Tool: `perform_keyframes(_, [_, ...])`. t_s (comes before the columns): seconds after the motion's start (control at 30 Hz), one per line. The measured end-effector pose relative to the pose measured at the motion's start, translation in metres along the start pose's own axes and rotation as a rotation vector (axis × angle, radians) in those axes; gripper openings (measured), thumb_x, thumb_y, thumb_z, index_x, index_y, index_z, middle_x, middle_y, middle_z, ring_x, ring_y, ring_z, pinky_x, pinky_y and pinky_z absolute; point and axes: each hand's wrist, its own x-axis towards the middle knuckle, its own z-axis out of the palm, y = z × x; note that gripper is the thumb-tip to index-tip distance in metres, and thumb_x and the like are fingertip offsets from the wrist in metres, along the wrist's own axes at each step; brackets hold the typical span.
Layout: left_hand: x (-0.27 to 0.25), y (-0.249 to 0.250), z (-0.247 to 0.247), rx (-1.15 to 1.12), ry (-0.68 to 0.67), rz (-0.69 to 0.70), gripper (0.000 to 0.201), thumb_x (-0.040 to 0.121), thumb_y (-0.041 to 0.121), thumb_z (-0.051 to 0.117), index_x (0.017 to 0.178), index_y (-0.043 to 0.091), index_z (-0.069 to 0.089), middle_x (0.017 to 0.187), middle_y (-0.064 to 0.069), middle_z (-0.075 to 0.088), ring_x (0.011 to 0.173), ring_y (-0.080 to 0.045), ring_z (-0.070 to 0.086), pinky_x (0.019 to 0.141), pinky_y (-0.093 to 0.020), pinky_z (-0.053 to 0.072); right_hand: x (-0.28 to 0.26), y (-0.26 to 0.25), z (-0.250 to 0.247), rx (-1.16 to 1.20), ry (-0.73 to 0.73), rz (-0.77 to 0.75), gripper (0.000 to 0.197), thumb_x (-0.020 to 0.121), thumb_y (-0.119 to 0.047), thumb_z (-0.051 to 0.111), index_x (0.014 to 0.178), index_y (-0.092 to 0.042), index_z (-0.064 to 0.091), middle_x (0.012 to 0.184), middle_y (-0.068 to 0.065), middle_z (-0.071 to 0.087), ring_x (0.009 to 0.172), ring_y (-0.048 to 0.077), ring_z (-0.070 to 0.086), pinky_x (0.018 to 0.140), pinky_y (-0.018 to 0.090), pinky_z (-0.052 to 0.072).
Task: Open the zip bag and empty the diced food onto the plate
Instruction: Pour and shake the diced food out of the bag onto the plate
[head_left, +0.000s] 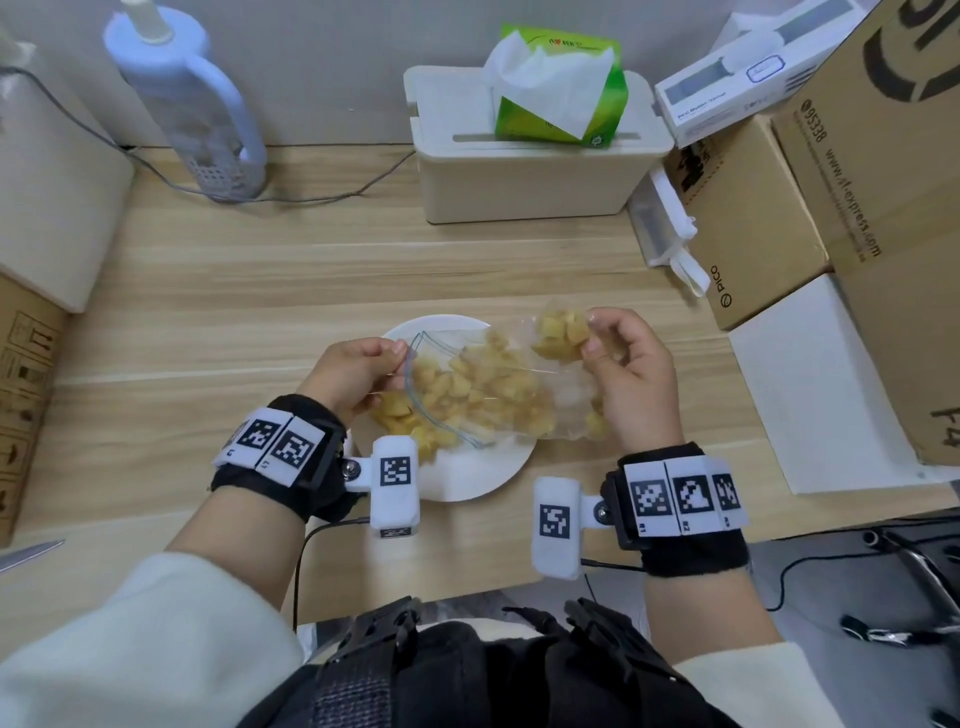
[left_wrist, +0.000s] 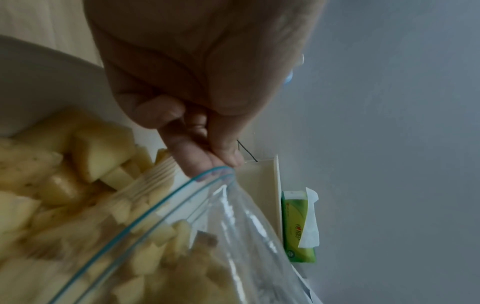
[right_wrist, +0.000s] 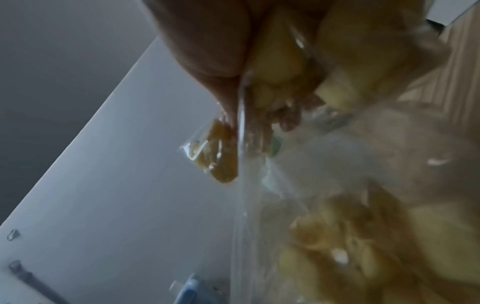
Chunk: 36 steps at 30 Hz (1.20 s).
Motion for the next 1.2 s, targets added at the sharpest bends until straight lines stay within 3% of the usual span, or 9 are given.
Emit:
perform_keyframes(0.17, [0.000, -0.002, -0.003, -0.060, 0.015, -0.020, 0.021, 0.090, 0.017, 0.051, 0.071, 0.015, 0.059, 0.036, 0.012, 0.055, 0.034, 0.003, 0.053, 0.032, -0.010, 0.027, -0.001, -0.006, 0.006, 0.010, 0.111, 0.002, 0.015, 0.087, -0.022, 0.056, 0.095, -0.029, 0.066, 0.088, -0.010, 0.066, 0.081, 0.002, 0.059, 0.076, 0.025, 0.048])
perform_keyframes(0.27, [0.000, 0.000, -0.003, -0.075, 0.013, -0.028, 0.021, 0.090, 0.016, 0.051, 0.070, 0.015, 0.058, 0.037, 0.012, 0.057, 0.035, 0.003, 0.055, 0.032, -0.010, 0.028, 0.000, -0.011, 0.006, 0.028, 0.170, -0.056, 0.021, 0.086, -0.018, 0.058, 0.106, -0.016, 0.064, 0.103, -0.004, 0.065, 0.100, 0.002, 0.060, 0.091, 0.018, 0.046])
perform_keyframes(0.37, [0.000, 0.001, -0.003, -0.082, 0.017, -0.041, 0.021, 0.090, 0.017, 0.051, 0.071, 0.015, 0.058, 0.036, 0.011, 0.057, 0.034, 0.003, 0.054, 0.031, -0.010, 0.028, 0.002, -0.015, 0.003, 0.059, 0.188, -0.040, 0.018, 0.082, -0.013, 0.063, 0.099, -0.017, 0.066, 0.091, -0.007, 0.067, 0.084, -0.007, 0.062, 0.082, 0.013, 0.048])
perform_keyframes(0.5, [0.000, 0.000, -0.005, -0.090, 0.021, -0.057, 0.020, 0.090, 0.016, 0.051, 0.072, 0.014, 0.059, 0.036, 0.011, 0.058, 0.034, 0.003, 0.055, 0.031, -0.010, 0.028, 0.006, -0.019, 0.000, 0.065, 0.189, 0.009, 0.021, 0.076, -0.004, 0.066, 0.076, -0.025, 0.064, 0.079, -0.001, 0.066, 0.081, 0.020, 0.066, 0.077, 0.031, 0.053])
perform_keyframes(0.67, [0.001, 0.001, -0.003, -0.090, 0.009, -0.058, 0.020, 0.090, 0.017, 0.051, 0.072, 0.015, 0.059, 0.037, 0.012, 0.058, 0.036, 0.003, 0.056, 0.033, -0.009, 0.029, 0.009, -0.018, 0.003, 0.058, 0.038, 0.070, 0.033, 0.074, -0.011, 0.070, 0.099, -0.026, 0.055, 0.078, -0.011, 0.052, 0.069, -0.008, 0.053, 0.068, 0.008, 0.045])
perform_keyframes(0.8, [0.003, 0.000, -0.004, -0.079, 0.003, -0.071, 0.020, 0.090, 0.020, 0.052, 0.072, 0.018, 0.060, 0.039, 0.013, 0.060, 0.038, 0.004, 0.057, 0.033, -0.010, 0.029, 0.011, -0.021, 0.011, -0.024, 0.124, -0.010, 0.004, 0.078, -0.023, 0.068, 0.080, -0.020, 0.068, 0.075, -0.006, 0.063, 0.072, 0.003, 0.057, 0.071, 0.016, 0.044])
perform_keyframes(0.93, [0.004, -0.001, -0.007, -0.077, 0.005, -0.080, 0.019, 0.090, 0.018, 0.051, 0.072, 0.016, 0.060, 0.039, 0.012, 0.060, 0.037, 0.003, 0.057, 0.033, -0.010, 0.029, 0.013, -0.024, 0.013, -0.036, 0.120, -0.053, 0.006, 0.076, -0.020, 0.070, 0.071, -0.019, 0.068, 0.079, 0.010, 0.068, 0.076, 0.016, 0.061, 0.071, 0.019, 0.047])
perform_keyframes(1.1, [0.005, -0.006, -0.011, -0.066, 0.024, -0.091, 0.019, 0.090, 0.017, 0.050, 0.073, 0.014, 0.059, 0.037, 0.011, 0.058, 0.034, 0.003, 0.053, 0.033, -0.010, 0.028, 0.008, -0.014, -0.003, -0.043, -0.050, 0.135, 0.060, 0.061, -0.065, 0.065, 0.107, -0.026, 0.062, 0.110, 0.000, 0.064, 0.102, 0.013, 0.059, 0.088, 0.025, 0.047])
perform_keyframes(1.2, [0.008, -0.007, -0.013, -0.079, 0.040, -0.092, 0.020, 0.090, 0.017, 0.050, 0.073, 0.013, 0.059, 0.037, 0.009, 0.058, 0.033, 0.002, 0.051, 0.032, -0.011, 0.028, 0.006, 0.002, -0.021, -0.192, -0.147, 0.275, 0.079, 0.048, -0.067, 0.071, 0.117, -0.034, 0.052, 0.121, -0.001, 0.057, 0.112, 0.016, 0.053, 0.096, 0.036, 0.045])
